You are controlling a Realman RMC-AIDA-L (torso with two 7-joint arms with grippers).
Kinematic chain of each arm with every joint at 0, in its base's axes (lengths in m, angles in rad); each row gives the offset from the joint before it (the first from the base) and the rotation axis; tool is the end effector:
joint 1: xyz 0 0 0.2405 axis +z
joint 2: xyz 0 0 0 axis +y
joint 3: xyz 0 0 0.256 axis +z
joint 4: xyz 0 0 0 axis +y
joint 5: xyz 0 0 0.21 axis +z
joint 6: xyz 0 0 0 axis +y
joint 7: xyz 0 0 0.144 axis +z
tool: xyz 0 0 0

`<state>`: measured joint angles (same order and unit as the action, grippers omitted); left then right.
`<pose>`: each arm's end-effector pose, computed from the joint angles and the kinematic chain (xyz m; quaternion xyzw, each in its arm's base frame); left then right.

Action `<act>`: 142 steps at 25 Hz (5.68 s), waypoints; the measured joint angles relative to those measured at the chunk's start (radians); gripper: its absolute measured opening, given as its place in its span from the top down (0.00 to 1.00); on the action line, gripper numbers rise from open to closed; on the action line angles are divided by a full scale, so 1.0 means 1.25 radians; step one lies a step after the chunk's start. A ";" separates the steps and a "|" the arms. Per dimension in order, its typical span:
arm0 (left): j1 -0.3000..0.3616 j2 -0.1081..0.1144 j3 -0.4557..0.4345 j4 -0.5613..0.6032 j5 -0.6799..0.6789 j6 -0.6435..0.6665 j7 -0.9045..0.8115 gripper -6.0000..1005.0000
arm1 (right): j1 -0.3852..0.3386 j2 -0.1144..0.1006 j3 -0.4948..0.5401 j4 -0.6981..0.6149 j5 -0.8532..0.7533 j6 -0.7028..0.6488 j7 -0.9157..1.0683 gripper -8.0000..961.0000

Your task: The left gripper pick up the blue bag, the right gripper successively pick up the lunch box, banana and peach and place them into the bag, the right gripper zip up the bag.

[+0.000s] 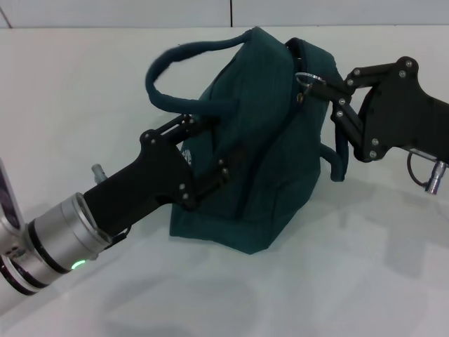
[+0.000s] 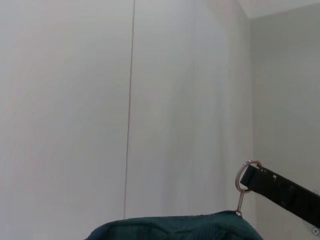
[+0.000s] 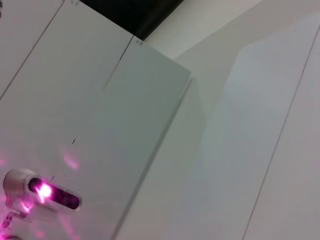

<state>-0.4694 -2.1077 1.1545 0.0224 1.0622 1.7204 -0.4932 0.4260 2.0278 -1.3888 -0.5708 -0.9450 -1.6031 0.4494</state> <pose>-0.2480 0.2576 -0.0582 -0.8416 -0.0849 -0.4711 0.2503 0.1977 0.3093 -0.0020 -0.8432 -0.1791 0.4288 0.2702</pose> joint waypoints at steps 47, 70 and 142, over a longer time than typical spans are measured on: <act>0.070 0.018 -0.001 0.031 -0.044 -0.010 0.165 0.92 | 0.002 -0.007 -0.013 0.115 0.186 0.069 0.072 0.97; 0.079 0.006 0.002 0.071 -0.100 -0.043 0.118 0.90 | 0.011 -0.007 0.043 0.169 0.188 0.105 0.129 0.97; -0.145 0.018 0.019 0.416 0.266 -0.329 -0.596 0.94 | 0.033 -0.005 0.042 0.247 0.268 0.178 0.149 0.98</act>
<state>-0.6505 -2.0857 1.1779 0.5430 1.3946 1.3091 -1.2382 0.4668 2.0215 -1.3363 -0.2619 -0.6101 -1.3805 0.6361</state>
